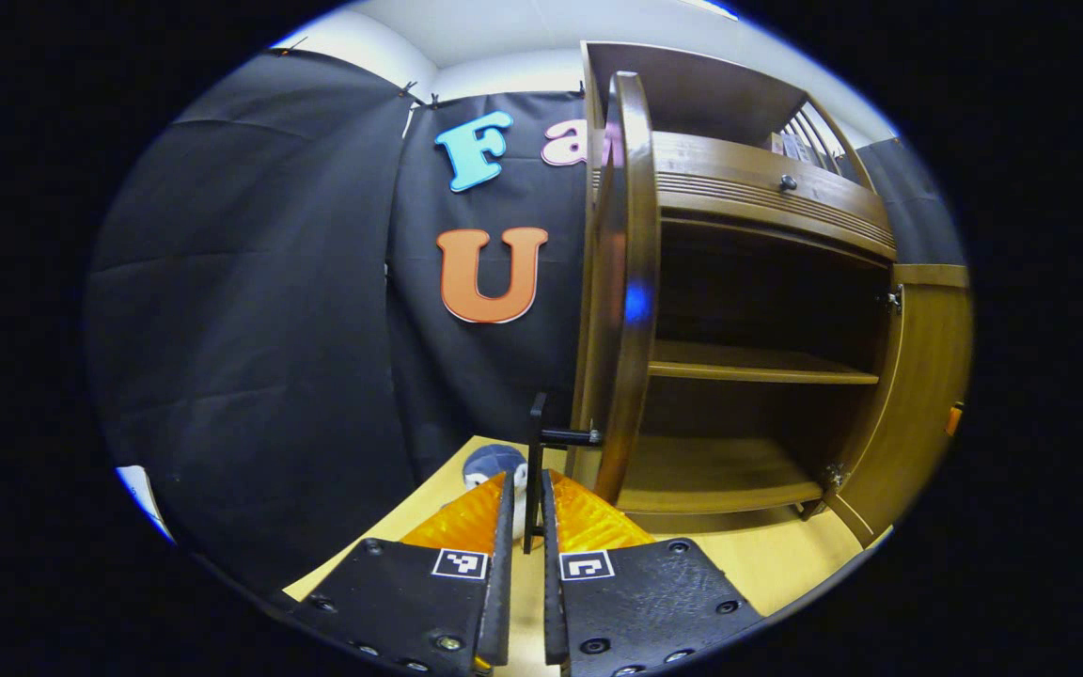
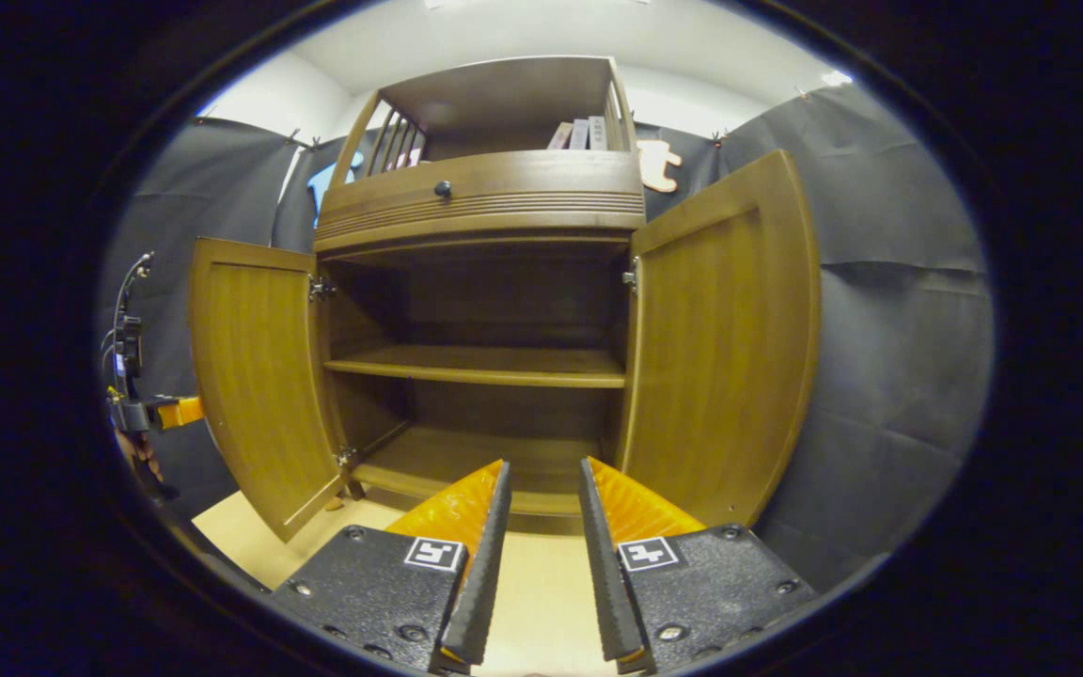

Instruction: Open the right door of the double-door shoe cabinet with the right hand, and open the left door with the left hand.

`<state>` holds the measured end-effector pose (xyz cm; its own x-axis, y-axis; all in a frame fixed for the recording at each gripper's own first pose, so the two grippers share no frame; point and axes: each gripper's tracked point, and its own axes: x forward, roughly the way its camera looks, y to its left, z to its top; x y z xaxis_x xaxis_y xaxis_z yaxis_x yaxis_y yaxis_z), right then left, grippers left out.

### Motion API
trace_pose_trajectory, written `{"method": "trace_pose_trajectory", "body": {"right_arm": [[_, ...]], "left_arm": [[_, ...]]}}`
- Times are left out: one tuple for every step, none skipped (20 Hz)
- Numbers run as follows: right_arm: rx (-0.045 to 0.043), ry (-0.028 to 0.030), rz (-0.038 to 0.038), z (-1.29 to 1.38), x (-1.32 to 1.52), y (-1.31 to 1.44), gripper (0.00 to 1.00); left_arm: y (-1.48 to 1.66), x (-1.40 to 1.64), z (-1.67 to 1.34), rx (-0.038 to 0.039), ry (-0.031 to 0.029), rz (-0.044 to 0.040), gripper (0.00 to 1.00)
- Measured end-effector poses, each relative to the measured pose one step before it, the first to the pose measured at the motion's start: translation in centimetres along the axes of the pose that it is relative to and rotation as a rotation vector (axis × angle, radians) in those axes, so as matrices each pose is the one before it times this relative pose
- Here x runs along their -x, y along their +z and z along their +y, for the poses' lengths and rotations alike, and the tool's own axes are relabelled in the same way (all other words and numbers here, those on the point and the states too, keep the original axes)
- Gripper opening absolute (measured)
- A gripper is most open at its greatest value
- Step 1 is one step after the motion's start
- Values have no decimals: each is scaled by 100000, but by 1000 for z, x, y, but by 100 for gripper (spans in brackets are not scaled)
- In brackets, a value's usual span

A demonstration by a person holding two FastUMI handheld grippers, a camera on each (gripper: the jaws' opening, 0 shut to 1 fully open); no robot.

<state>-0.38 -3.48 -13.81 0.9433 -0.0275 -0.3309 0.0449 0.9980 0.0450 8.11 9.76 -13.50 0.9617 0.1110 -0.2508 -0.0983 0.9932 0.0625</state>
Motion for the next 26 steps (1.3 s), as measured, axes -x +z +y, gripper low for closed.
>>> {"method": "trace_pose_trajectory", "body": {"right_arm": [[170, 1148, -205, 512, -99, 214, 48], [86, 935, -324, 590, -94, 282, 49], [107, 997, -576, 540, -104, 362, 49], [132, 760, -477, 502, -42, 309, 49], [134, 835, -466, 476, -77, 329, 51], [103, 643, -643, 462, -57, 314, 50], [144, 569, -781, -96, -527, 90, 52], [230, 548, -860, 518, 4, 415, 52], [278, -112, -622, 283, -72, 471, 52], [-34, 590, -687, 265, -77, 284, 53], [-13, 111, -488, 243, -93, 371, 54], [-153, 228, -562, 136, 4, 324, 57], [-133, 31, -643, 176, 39, 316, 58], [-7, -68, -721, 77, 90, 311, 60], [113, -141, -692, 43, 100, 293, 63], [40, -111, -858, -58, 154, 358, 63], [27, -338, -868, -20, 153, 385, 60], [-120, 27, -1123, -38, 116, 327, 66], [-213, 394, -890, 16, 113, 395, 73], [-129, -189, -902, -212, 109, 448, 81], [-106, -326, -875, -218, -32, 443, 80], [-66, -417, -766, -259, -63, 468, 81], [-155, -295, -493, -200, -110, 339, 81], [-44, -16, -508, -222, -12, 226, 82], [134, -161, -379, -123, -54, 240, 81], [280, -178, -158, -239, 40, 158, 82]], "left_arm": [[83, 621, 749, -147, 2213, -460, 14], [119, 538, 645, -345, 1744, -335, 14], [102, 391, 388, -447, 1093, -352, 14], [300, 620, -526, 1004, -2811, -39, 18], [445, 575, -355, -35, -1003, -943, 10], [644, 608, -340, -1226, -877, -1516, 34], [1051, 766, -477, -2143, -830, -2378, 58], [876, 629, -519, -2006, -1605, -2016, 58], [684, 525, -878, -1806, -1782, -2172, 60], [812, 568, -801, -1020, -2524, -1710, 53], [531, 521, -863, -318, -2617, -1203, 66], [520, 471, -946, 353, -2378, -1100, 73], [602, -111, -1160, 406, -2567, -932, 81], [597, -106, -1133, 884, -1811, -864, 76], [472, -157, -1281, 858, -2321, -363, 88], [331, 162, -736, 814, -1375, -528, 83], [394, 187, -857, 800, -1516, -337, 86], [418, 93, -943, 911, -1477, -551, 87], [402, 124, -839, 822, -1464, -637, 89], [413, 75, -730, 737, -954, -1042, 91], [443, 5, -773, 319, -1069, -820, 94], [240, -1, -657, -34, -1082, -719, 94], [317, 78, -649, -707, -969, -896, 95], [112, -36, -576, -798, -408, -698, 100], [151, 158, -495, -655, -393, -677, 93], [81, 168, -362, -539, -138, -454, 94]]}}
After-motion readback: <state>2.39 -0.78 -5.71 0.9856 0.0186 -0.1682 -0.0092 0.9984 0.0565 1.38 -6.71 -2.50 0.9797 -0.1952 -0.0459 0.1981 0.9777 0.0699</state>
